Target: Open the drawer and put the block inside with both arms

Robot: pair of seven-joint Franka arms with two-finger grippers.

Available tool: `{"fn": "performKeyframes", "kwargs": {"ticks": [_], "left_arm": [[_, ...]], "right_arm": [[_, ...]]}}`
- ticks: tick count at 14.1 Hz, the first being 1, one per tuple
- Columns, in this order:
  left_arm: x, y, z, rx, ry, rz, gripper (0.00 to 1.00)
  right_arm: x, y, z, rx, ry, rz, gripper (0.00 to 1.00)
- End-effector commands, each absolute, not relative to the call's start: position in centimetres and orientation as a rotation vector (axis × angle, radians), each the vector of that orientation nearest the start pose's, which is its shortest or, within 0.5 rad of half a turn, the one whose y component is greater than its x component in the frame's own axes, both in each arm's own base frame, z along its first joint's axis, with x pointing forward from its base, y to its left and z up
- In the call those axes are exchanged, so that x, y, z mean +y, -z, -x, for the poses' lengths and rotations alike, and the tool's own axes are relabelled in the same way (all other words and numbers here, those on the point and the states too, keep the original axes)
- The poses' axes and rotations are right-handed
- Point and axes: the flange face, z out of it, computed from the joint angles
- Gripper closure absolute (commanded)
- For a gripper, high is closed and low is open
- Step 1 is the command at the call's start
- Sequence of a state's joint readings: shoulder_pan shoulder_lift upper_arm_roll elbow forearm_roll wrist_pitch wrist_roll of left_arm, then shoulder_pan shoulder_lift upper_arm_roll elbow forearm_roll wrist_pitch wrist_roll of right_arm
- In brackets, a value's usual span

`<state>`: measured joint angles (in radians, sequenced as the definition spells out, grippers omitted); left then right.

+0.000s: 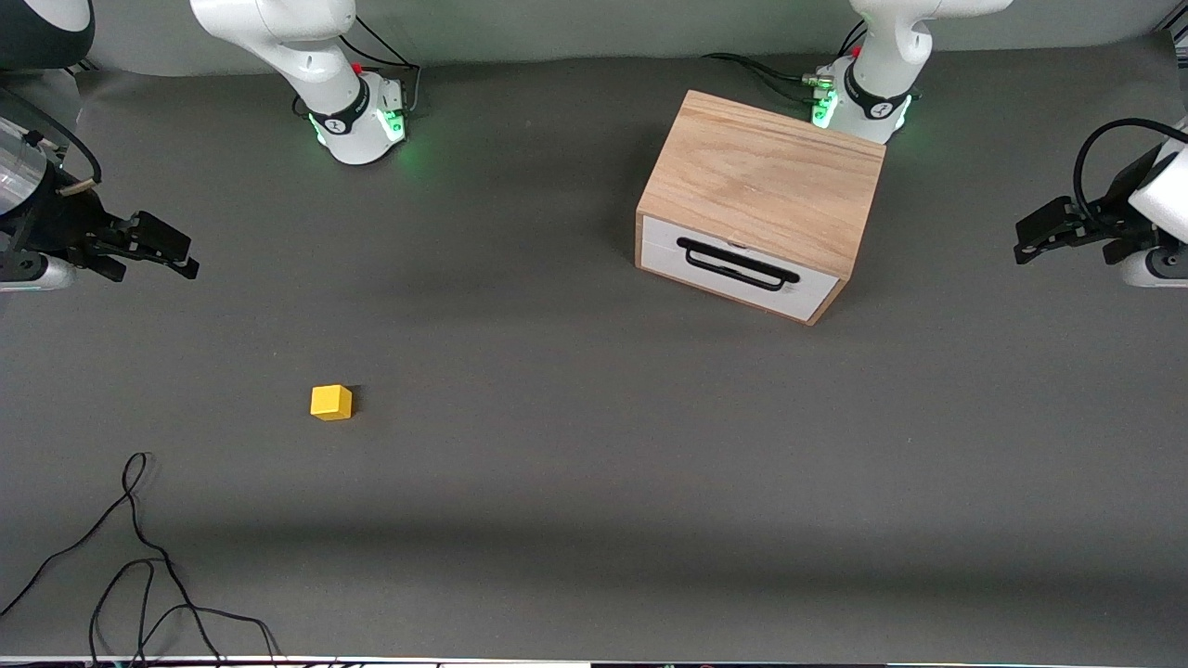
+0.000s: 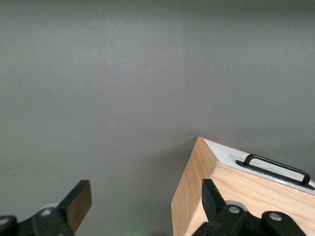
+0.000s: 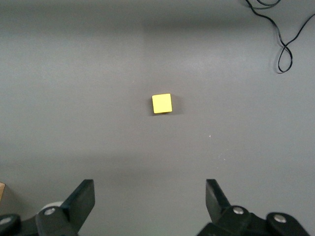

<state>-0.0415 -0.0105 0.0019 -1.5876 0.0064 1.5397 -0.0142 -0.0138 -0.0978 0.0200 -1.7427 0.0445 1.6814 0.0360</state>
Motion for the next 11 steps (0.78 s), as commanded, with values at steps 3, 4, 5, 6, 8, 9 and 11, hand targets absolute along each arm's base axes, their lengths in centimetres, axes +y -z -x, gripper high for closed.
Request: {"fn": "performKeyframes", "kwargs": {"ticks": [3, 4, 5, 6, 8, 9, 11], "left_arm": [[-1.8, -62.0, -54.1, 0.069, -0.055, 3.123, 0.0], [-1.7, -62.0, -54.1, 0.067, -0.062, 3.123, 0.0], [-1.7, -61.9, -54.1, 0.067, -0.071, 3.122, 0.0], [-1.7, -61.8, -54.2, 0.067, -0.076, 3.122, 0.0], [-1.9, -61.6, -54.3, 0.069, -0.081, 3.122, 0.0], [-2.2, -61.6, -54.3, 0.05, -0.081, 3.123, 0.0], [-3.8, -61.5, -54.1, -0.023, -0.095, 3.132, 0.0]], "right_arm": [[1.1, -60.8, -53.4, 0.027, 0.018, 3.112, 0.0], [1.2, -60.5, -53.6, 0.023, 0.009, 3.112, 0.0], [1.1, -60.5, -53.7, 0.011, 0.009, 3.112, 0.0], [1.0, -60.7, -53.7, 0.006, 0.016, 3.112, 0.0], [0.8, -60.2, -54.2, 0.011, 0.007, 3.11, 0.0], [0.8, -59.6, -54.6, 0.009, -0.01, 3.11, 0.0], [1.0, -59.4, -54.6, 0.03, -0.02, 3.11, 0.0]]}}
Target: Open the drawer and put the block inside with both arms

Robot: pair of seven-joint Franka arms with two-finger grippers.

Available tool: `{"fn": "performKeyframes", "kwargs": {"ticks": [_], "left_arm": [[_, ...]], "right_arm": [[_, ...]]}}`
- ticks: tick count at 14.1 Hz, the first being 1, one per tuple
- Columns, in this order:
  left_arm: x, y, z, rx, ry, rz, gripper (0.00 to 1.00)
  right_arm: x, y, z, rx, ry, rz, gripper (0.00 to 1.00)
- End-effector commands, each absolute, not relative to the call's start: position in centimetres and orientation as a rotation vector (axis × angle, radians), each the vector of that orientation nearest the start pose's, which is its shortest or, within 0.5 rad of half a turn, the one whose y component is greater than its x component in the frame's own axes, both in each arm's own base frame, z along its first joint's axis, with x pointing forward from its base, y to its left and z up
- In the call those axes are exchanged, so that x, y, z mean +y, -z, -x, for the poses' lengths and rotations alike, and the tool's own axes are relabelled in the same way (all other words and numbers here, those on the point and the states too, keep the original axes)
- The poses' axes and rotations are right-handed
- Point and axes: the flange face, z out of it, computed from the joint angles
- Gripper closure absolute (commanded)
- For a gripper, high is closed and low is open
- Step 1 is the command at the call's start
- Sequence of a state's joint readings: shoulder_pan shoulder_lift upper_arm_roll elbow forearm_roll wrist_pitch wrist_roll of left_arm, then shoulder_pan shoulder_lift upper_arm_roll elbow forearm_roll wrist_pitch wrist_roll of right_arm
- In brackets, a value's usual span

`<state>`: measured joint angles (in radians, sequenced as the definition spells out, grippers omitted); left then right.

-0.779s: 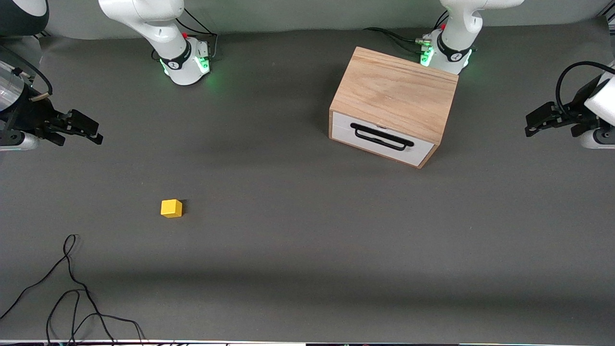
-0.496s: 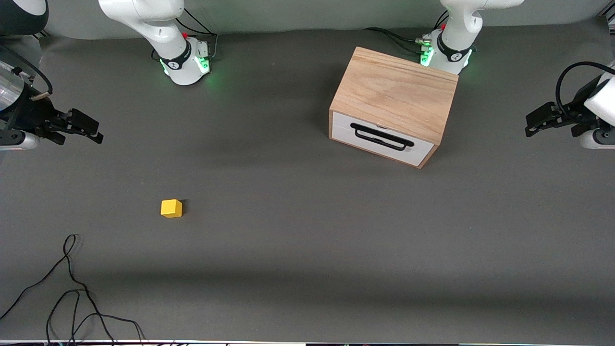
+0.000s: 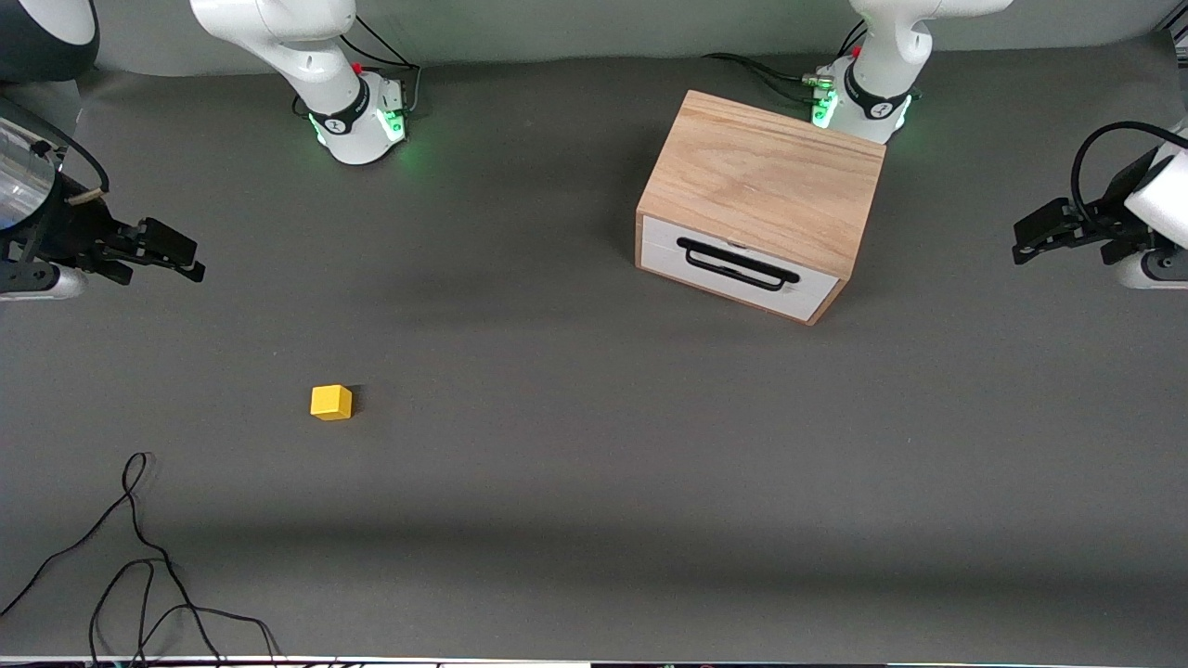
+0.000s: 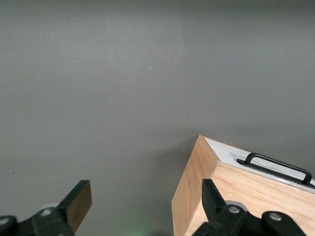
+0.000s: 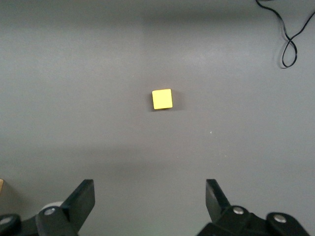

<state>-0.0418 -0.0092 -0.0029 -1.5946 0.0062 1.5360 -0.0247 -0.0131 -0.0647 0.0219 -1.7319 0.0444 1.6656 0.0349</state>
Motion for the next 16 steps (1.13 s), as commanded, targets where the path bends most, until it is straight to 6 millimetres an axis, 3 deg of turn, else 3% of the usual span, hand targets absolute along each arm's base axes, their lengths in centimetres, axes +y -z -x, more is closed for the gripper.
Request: {"fn": "performKeyframes", "kwargs": {"ticks": [1, 6, 10, 13, 14, 16], "left_arm": [[-6.3, -61.3, -53.8, -0.105, -0.111, 3.125, 0.0], [-18.9, -59.4, -52.4, -0.518, -0.117, 3.071, 0.0], [-27.4, -57.9, -50.9, -1.006, -0.116, 2.913, 0.0], [-31.4, -56.4, -49.9, -1.386, -0.102, 2.728, 0.0], [-33.3, -55.7, -49.3, -1.443, -0.094, 2.685, 0.0], [-35.1, -54.8, -48.7, -1.504, -0.095, 2.631, 0.0]], "right_arm": [[1.0, -59.5, -54.6, 0.032, -0.018, 3.112, 0.0], [0.2, -59.5, -54.6, 0.112, -0.015, 3.127, 0.0], [-0.4, -59.2, -54.8, 0.116, -0.025, 3.169, 0.0], [0.0, -59.1, -55.3, 0.104, -0.023, 3.222, 0.0], [-0.1, -59.2, -55.2, 0.092, -0.036, 3.223, 0.0], [-0.4, -60.1, -54.9, 0.093, -0.047, 3.224, 0.0]]}}
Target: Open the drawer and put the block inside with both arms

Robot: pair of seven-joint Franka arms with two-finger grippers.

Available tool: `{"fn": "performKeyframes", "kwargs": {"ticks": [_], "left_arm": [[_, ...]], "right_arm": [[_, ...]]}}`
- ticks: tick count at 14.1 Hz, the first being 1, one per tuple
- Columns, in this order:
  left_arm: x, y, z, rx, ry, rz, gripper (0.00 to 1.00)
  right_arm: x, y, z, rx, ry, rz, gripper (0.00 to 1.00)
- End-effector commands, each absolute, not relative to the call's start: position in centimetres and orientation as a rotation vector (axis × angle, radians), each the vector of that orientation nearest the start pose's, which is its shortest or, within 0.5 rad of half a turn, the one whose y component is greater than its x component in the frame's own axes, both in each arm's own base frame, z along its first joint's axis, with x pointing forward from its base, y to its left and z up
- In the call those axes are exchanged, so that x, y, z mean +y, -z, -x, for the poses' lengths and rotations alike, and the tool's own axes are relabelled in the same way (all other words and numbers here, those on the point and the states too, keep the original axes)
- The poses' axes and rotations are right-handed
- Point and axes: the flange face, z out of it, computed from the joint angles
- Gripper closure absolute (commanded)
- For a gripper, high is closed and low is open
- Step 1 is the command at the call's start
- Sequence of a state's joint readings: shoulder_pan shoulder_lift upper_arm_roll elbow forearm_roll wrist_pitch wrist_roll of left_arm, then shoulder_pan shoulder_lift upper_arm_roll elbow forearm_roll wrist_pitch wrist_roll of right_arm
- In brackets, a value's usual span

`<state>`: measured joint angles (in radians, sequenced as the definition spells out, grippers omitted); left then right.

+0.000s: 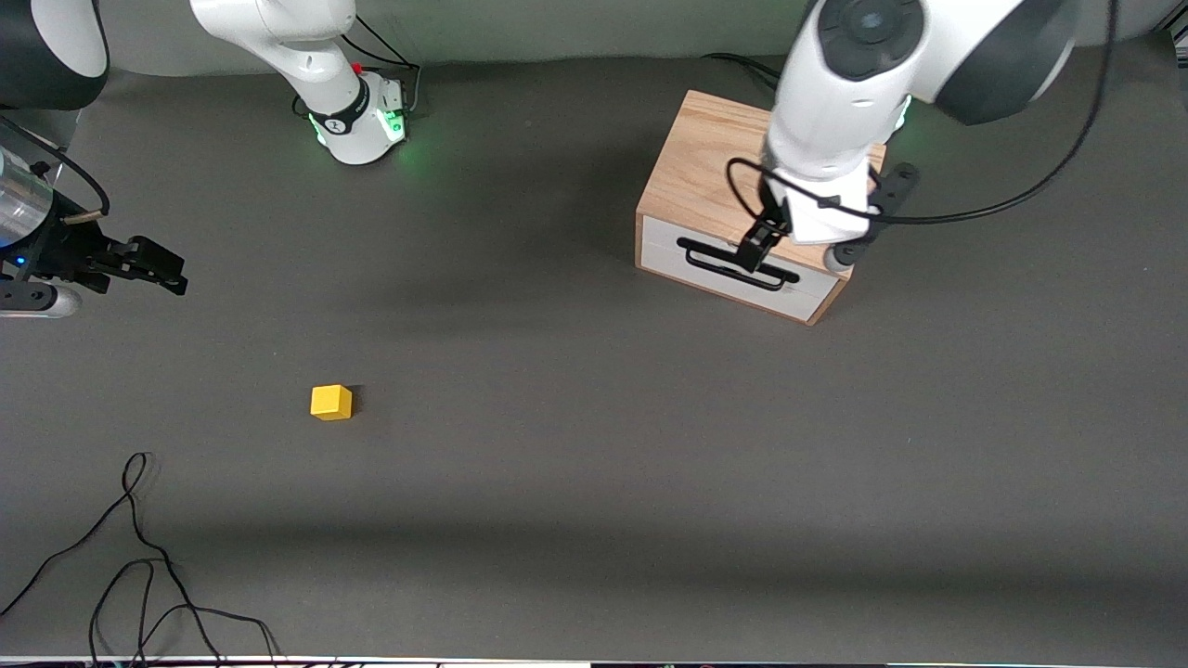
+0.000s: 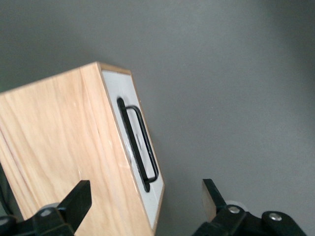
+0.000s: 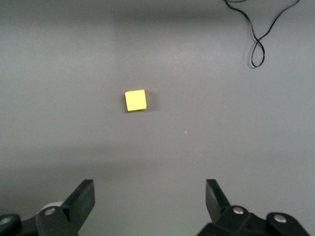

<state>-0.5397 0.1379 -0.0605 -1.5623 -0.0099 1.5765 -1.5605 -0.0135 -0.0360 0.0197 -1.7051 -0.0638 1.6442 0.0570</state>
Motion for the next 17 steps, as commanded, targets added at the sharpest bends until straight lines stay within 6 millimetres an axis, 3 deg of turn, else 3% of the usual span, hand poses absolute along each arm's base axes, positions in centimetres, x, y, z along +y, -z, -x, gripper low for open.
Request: {"fn": "performKeyframes", "kwargs": {"ticks": [1, 7, 12, 17], "left_arm": [[-35.5, -54.6, -48.6, -1.51, -0.102, 2.63, 0.0], [-35.6, -52.2, -47.9, -1.508, -0.208, 2.586, 0.0], [-34.8, -46.2, -47.9, -1.499, -0.21, 2.544, 0.0], [-34.9, -39.3, -48.3, -1.511, -0.178, 2.551, 0.0]], "right_arm": [[-0.3, -59.9, -54.9, 0.094, -0.064, 3.223, 0.0], [0.0, -58.8, -55.5, 0.086, -0.096, 3.212, 0.0], [0.9, -57.7, -56.3, 0.077, -0.095, 3.171, 0.0], [2.1, -55.2, -57.9, 0.048, -0.108, 3.156, 0.0]]}}
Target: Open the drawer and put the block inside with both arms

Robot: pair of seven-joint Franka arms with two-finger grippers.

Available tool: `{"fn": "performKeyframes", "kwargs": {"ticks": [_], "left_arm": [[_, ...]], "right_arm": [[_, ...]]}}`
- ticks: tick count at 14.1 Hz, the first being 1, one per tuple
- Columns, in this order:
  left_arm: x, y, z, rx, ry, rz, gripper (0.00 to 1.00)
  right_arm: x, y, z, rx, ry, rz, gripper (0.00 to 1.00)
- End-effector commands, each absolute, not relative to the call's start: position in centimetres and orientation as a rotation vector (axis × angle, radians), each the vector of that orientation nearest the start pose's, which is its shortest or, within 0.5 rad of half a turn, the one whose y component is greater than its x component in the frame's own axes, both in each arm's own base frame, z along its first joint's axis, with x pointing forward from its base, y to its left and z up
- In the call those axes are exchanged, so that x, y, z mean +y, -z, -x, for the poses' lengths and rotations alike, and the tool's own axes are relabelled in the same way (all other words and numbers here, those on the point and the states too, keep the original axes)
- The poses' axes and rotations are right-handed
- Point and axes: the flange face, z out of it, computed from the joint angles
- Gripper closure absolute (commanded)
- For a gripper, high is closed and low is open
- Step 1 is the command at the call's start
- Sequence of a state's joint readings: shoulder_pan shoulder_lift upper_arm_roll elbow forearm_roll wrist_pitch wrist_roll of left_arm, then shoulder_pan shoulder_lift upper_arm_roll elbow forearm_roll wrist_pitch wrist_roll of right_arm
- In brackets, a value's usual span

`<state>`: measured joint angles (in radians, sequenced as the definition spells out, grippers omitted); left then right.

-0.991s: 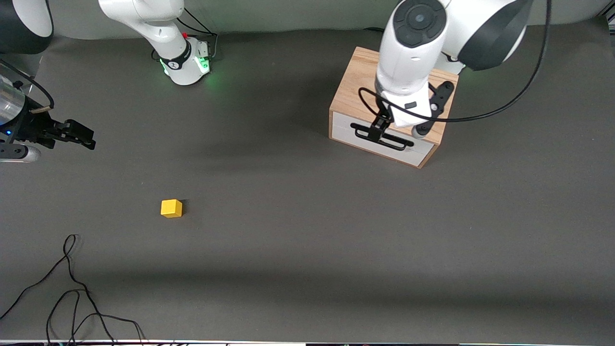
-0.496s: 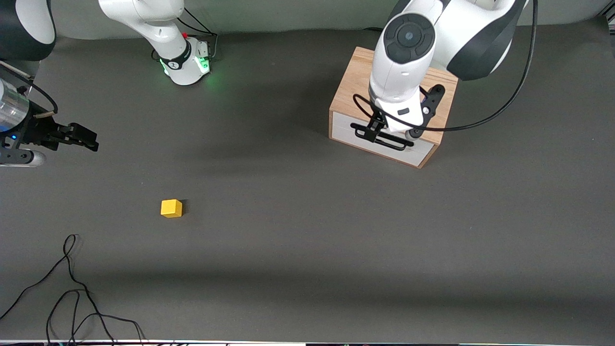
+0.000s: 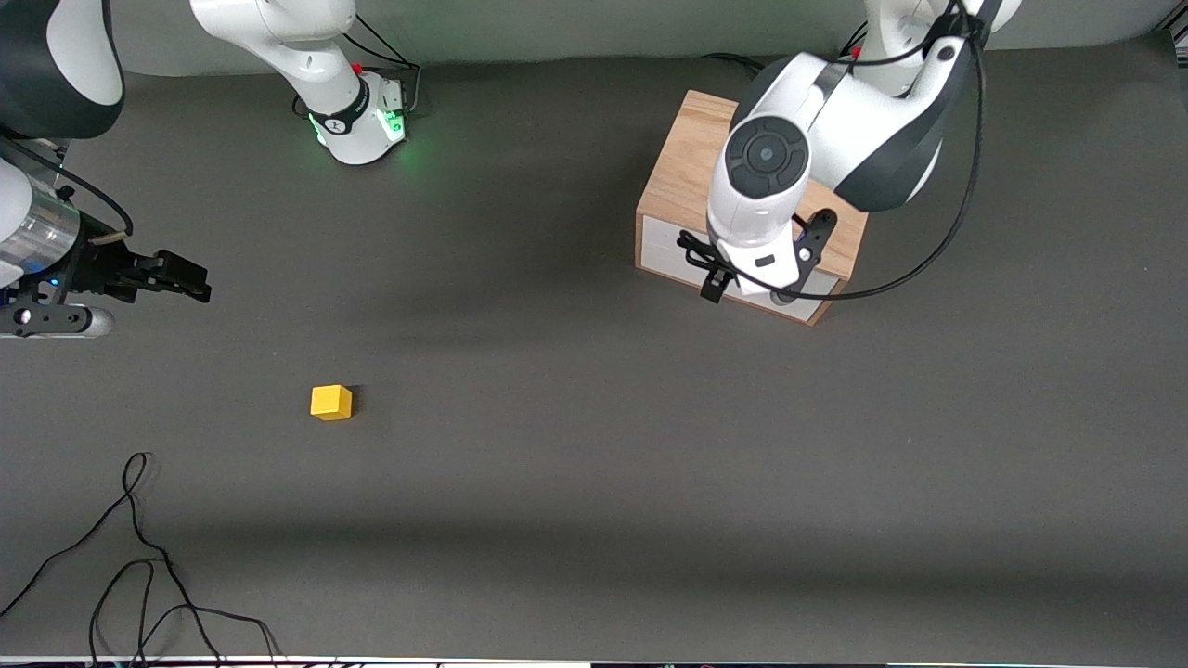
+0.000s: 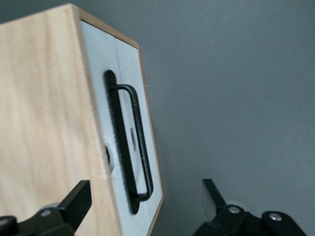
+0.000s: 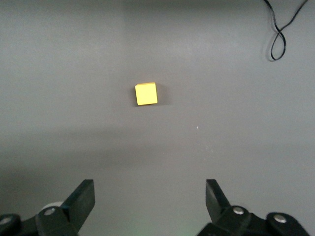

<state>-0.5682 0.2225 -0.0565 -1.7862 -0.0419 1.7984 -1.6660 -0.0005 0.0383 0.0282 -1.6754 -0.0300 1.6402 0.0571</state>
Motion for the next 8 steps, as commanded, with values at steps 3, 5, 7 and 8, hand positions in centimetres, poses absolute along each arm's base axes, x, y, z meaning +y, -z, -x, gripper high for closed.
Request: {"fn": "performKeyframes", "kwargs": {"ticks": [3, 5, 7, 8], "left_arm": [[-35.1, -37.2, -49.2, -1.517, -0.167, 2.552, 0.0], [-35.2, -36.1, -49.4, -1.515, -0.164, 2.549, 0.0], [-35.1, -34.7, -49.5, -1.505, -0.176, 2.529, 0.0], [-35.1, -34.1, -49.4, -1.5, -0.182, 2.52, 0.0]], "right_arm": [[2.6, -54.9, -58.1, 0.038, -0.105, 3.157, 0.0], [3.6, -55.1, -58.2, 0.011, -0.078, 3.159, 0.0], [3.8, -55.2, -58.3, 0.017, -0.061, 3.163, 0.0], [3.7, -55.1, -58.4, 0.012, -0.058, 3.164, 0.0]]}}
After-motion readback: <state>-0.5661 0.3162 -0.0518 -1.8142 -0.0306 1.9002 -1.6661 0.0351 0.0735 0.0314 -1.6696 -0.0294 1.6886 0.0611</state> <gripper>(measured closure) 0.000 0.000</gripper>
